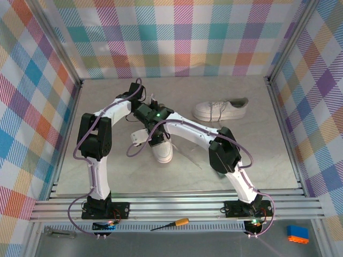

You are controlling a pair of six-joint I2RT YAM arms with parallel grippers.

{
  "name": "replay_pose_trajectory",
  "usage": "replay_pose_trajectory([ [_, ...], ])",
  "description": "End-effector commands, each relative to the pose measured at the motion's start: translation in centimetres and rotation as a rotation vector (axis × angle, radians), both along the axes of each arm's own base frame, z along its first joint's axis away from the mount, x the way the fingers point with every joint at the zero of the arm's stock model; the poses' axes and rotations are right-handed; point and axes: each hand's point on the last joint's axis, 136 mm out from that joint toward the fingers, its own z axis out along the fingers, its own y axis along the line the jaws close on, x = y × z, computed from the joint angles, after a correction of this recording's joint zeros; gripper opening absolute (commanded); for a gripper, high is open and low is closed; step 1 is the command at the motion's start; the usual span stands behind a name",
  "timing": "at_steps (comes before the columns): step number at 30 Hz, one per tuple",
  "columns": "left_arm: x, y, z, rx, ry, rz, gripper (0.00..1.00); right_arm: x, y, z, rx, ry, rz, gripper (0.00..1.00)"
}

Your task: Tie the shoes

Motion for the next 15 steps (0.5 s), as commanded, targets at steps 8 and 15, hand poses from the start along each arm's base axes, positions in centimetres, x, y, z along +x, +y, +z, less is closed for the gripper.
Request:
replay_pose_trajectory([
  [8, 0.6, 1.1, -1.8, 0.035, 0.022, 0.014, 0.00, 1.3, -1.4, -1.4, -0.128, -0.056, -0.007, 0.39],
  [15, 0.6, 1.2, -2.0, 0.036, 0.023, 0.016, 0.00, 3.0, -1.4, -2.8, -0.172, -0.117, -0.031, 0.31],
])
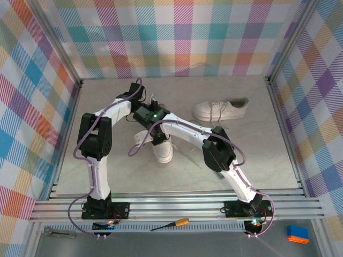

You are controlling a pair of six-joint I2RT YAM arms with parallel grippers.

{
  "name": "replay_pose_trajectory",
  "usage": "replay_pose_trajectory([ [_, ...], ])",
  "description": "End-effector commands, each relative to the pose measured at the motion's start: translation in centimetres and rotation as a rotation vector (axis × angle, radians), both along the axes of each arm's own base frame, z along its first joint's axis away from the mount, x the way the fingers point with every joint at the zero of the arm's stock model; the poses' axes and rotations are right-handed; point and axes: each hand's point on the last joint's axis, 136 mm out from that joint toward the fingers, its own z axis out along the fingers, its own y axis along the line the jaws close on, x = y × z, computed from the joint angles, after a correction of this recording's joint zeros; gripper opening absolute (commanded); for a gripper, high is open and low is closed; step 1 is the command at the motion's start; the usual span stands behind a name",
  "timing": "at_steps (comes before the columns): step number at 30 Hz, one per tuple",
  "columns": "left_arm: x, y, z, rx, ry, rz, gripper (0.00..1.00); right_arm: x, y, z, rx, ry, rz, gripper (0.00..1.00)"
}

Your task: Tie the shoes

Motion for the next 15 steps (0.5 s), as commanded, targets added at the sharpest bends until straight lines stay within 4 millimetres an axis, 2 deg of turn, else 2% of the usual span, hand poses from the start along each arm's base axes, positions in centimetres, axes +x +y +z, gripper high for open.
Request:
replay_pose_trajectory([
  [1, 0.5, 1.2, -1.8, 0.036, 0.022, 0.019, 0.00, 1.4, -0.1, 0.0, -0.033, -0.057, -0.010, 0.30],
  [7, 0.5, 1.3, -1.8, 0.039, 0.023, 0.019, 0.00, 2.8, -0.3, -0.1, -0.046, -0.119, -0.032, 0.29],
  [12, 0.5, 1.3, -1.8, 0.038, 0.021, 0.019, 0.00, 3.2, -0.7, -0.4, -0.071, -0.136, -0.039, 0.31],
  [15, 0.5, 1.3, -1.8, 0.039, 0.020, 0.020, 0.00, 3.2, -1.1, -0.8, -0.088, -0.129, -0.046, 0.26],
])
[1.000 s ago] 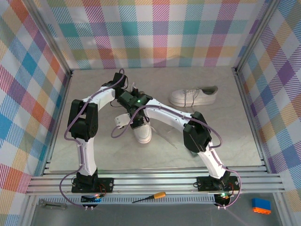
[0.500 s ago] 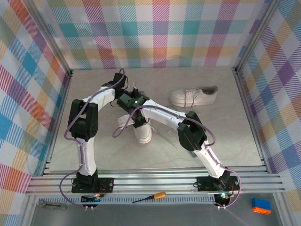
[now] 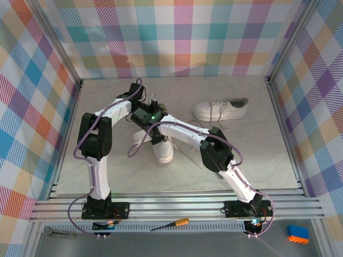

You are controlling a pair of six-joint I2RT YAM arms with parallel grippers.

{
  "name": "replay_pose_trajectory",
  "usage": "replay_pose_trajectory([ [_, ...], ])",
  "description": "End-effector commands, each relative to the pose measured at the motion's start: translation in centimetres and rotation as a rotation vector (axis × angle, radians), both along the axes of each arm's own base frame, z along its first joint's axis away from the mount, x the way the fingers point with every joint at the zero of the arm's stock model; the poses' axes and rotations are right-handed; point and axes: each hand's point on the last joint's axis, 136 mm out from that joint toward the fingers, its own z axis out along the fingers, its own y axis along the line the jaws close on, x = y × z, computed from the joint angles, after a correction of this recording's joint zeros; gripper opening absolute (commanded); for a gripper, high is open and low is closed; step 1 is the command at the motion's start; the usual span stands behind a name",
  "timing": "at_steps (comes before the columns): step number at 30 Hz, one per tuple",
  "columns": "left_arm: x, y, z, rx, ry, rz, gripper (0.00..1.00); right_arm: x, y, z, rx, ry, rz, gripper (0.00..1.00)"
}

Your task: Tie the shoes

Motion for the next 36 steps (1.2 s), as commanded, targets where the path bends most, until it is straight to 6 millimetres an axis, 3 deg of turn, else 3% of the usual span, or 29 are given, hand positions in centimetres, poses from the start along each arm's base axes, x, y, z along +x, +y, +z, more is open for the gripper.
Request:
replay_pose_trajectory([
  [1, 0.5, 1.4, -1.8, 0.043, 0.019, 0.023, 0.00, 1.4, -1.3, -0.8, -0.062, -0.030, -0.027, 0.23],
  [8, 0.6, 1.6, -1.8, 0.043, 0.017, 0.027, 0.00, 1.5, -1.4, -0.8, -0.071, -0.036, -0.037, 0.00],
  [13, 0.6, 1.8, -1.9, 0.045, 0.018, 0.032, 0.00, 1.3, -0.1, 0.7, 0.012, -0.041, -0.037, 0.00],
  [19, 0.6, 1.8, -1.8, 0.042, 0.015, 0.031, 0.00, -1.5, 2.3, 2.6, 0.155, 0.050, -0.006, 0.00],
  [36, 0.5, 1.7, -1.4, 0.032, 0.008, 0.025, 0.00, -9.0, 7.3, 1.4, 0.267, 0.228, 0.103, 0.00],
])
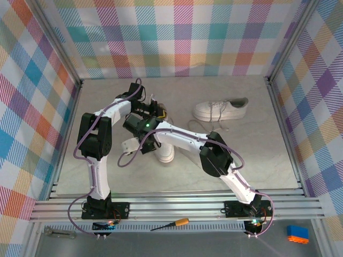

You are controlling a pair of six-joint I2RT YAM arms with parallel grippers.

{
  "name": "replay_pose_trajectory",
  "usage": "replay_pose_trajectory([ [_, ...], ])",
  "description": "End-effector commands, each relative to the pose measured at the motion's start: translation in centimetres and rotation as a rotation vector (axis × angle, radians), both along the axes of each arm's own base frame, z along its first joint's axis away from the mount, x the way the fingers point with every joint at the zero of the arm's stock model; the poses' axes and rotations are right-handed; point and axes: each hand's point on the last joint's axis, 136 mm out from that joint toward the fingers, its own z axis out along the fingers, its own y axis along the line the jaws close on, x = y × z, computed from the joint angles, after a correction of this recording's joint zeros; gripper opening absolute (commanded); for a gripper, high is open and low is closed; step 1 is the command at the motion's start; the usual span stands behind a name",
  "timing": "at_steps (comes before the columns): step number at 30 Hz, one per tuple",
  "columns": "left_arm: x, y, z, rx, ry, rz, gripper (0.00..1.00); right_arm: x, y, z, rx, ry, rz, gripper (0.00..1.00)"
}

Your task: Tie the shoes

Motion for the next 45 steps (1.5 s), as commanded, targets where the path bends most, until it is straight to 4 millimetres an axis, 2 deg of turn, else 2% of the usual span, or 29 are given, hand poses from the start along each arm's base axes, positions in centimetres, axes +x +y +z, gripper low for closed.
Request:
replay_pose_trajectory([
  [1, 0.4, 1.5, -1.4, 0.035, 0.010, 0.021, 0.00, -1.9, 1.2, 0.5, 0.063, 0.066, 0.009, 0.00],
  [9, 0.3, 1.6, -1.5, 0.037, 0.010, 0.018, 0.00, -4.5, 3.2, 0.3, 0.155, 0.182, 0.033, 0.00],
  [19, 0.3, 1.5, -1.3, 0.032, 0.000, 0.009, 0.00, -7.3, 4.8, 1.5, 0.285, 0.339, 0.073, 0.00],
  [30, 0.3, 1.4, -1.1, 0.025, -0.007, 0.005, 0.00, -9.3, 5.9, 2.0, 0.354, 0.466, 0.089, 0.00],
  [35, 0.3, 1.4, -0.9, 0.023, -0.013, 0.004, 0.00, -9.7, 6.4, 1.9, 0.371, 0.497, 0.092, 0.00],
  [38, 0.2, 1.3, -0.8, 0.018, -0.020, 0.000, 0.00, -9.1, 6.4, 1.4, 0.364, 0.469, 0.068, 0.00],
  [39, 0.2, 1.3, -0.5, 0.014, -0.029, -0.002, 0.00, -8.6, 6.4, 1.3, 0.365, 0.444, 0.053, 0.03],
  [41, 0.3, 1.2, 0.0, 0.002, -0.055, -0.008, 0.00, -7.2, 6.2, 1.8, 0.387, 0.379, 0.011, 0.28],
  [45, 0.5, 1.1, 1.6, -0.013, -0.135, -0.014, 0.00, -5.2, 4.9, 4.1, 0.468, 0.288, -0.079, 0.47],
])
